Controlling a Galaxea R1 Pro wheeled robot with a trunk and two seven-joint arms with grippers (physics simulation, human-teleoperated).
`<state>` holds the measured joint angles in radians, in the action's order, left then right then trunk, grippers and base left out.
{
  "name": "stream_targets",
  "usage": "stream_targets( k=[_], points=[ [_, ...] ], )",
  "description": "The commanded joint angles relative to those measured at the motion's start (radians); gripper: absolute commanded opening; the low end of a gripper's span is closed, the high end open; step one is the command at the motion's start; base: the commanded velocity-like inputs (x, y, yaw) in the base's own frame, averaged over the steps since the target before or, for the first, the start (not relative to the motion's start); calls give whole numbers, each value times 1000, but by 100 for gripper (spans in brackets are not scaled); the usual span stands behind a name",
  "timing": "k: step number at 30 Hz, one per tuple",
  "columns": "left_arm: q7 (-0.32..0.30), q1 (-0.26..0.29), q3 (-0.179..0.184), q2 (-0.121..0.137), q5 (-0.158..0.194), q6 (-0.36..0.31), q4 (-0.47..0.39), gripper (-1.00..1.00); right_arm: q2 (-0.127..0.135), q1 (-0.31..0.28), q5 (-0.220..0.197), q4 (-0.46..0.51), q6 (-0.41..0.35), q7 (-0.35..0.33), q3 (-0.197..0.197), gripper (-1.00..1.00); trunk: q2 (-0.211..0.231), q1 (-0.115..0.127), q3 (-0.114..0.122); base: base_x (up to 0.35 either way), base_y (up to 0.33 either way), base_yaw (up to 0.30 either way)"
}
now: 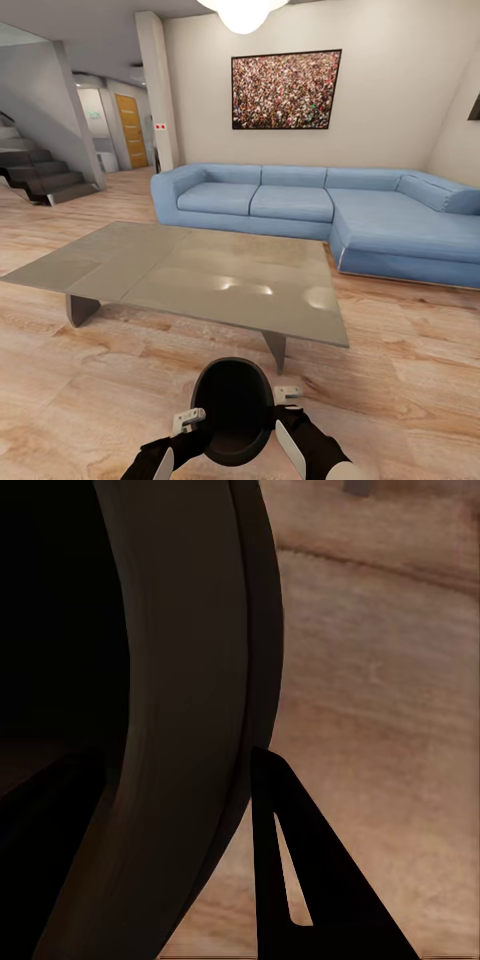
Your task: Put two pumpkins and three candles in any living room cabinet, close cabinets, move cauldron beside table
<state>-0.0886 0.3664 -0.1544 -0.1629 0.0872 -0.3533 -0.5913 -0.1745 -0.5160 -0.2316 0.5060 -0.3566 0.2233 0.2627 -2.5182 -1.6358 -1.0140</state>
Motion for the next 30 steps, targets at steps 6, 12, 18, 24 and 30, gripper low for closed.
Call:
stream_targets(
  k=[6,12,18,24,30],
  points=[
    [1,0,-5,2,42,-1,1,-100,0,-1,-8,3,11,-45,3,-100,-2,-2,-23,0,0,0],
    [1,0,-5,2,42,-1,1,-100,0,-1,-8,3,11,-46,3,-100,-2,-3,-27,0,0,0],
    [1,0,-5,2,42,-1,1,-100,0,-1,-8,3,11,-46,3,-100,-2,-3,-27,63,0,0],
    [1,0,-5,2,42,-2,1,-100,0,-1,-8,3,11,-45,3,-100,-2,-3,-27,295,0,0],
    [1,0,-5,2,42,-2,1,-100,0,-1,-8,3,11,-46,3,-100,-2,-3,-27,95,0,0]
  ],
)
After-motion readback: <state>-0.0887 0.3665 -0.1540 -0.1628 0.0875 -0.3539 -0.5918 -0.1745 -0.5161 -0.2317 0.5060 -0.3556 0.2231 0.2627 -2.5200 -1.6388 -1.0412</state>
